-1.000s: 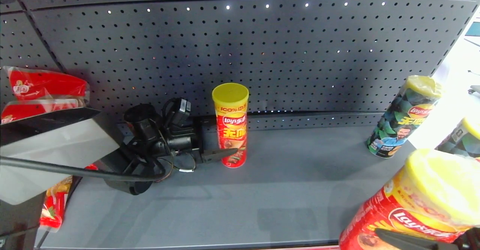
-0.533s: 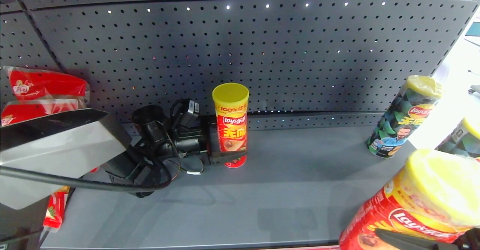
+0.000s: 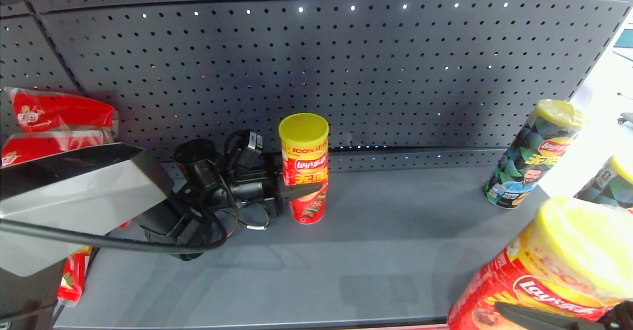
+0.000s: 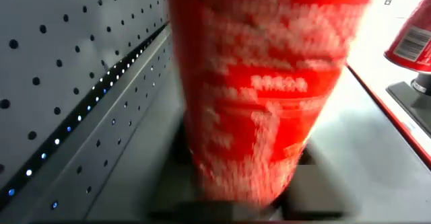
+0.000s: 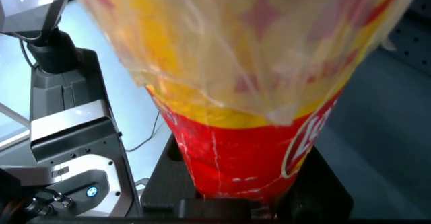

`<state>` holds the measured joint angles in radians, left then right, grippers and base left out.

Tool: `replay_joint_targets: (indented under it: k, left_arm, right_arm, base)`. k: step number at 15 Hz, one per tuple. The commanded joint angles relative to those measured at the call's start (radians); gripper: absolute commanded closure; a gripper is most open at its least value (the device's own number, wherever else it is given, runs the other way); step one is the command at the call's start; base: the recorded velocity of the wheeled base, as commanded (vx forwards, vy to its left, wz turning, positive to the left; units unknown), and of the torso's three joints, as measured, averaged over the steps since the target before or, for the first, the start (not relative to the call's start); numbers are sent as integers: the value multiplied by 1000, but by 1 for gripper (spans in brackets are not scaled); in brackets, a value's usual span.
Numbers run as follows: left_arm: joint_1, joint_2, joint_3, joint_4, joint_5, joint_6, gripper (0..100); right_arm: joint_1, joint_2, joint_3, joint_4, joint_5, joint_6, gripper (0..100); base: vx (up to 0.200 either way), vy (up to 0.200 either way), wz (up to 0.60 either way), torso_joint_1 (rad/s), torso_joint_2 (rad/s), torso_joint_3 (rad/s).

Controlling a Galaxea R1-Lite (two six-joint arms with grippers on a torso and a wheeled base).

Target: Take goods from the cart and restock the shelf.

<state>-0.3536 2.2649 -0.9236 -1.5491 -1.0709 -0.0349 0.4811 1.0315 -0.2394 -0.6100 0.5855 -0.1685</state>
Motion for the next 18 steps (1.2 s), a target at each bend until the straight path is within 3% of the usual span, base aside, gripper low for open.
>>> replay_joint_targets:
  k: [1, 3, 4, 8, 15, 18]
  left_arm:
    - [-1, -10, 9, -14, -4, -2, 100]
    - [-10, -47, 52, -20, -11, -20, 100]
    - [-21, -87, 121, -22, -14, -28, 100]
    - [-59, -191, 273, -22, -11, -17, 100]
    - [-80, -255, 428, -22, -1, -16, 100]
    - [-80, -252, 453, -22, -1, -13, 100]
  right_arm:
    - [1, 1, -1, -1, 0, 0, 100]
    - [1, 1, 0, -1, 0, 0, 100]
    - [1, 1, -1, -1, 0, 0, 100]
    - [1, 5, -1, -1, 0, 0, 100]
    - [1, 4, -8, -2, 0, 0, 100]
    - [1, 9, -12, -2, 0, 0, 100]
  base:
    - [0, 0, 0, 0, 0, 0]
    - [0, 0, 0, 0, 0, 0]
    - [0, 0, 0, 0, 0, 0]
    - [0, 0, 0, 0, 0, 0]
    - [0, 0, 0, 0, 0, 0]
    - [0, 0, 0, 0, 0, 0]
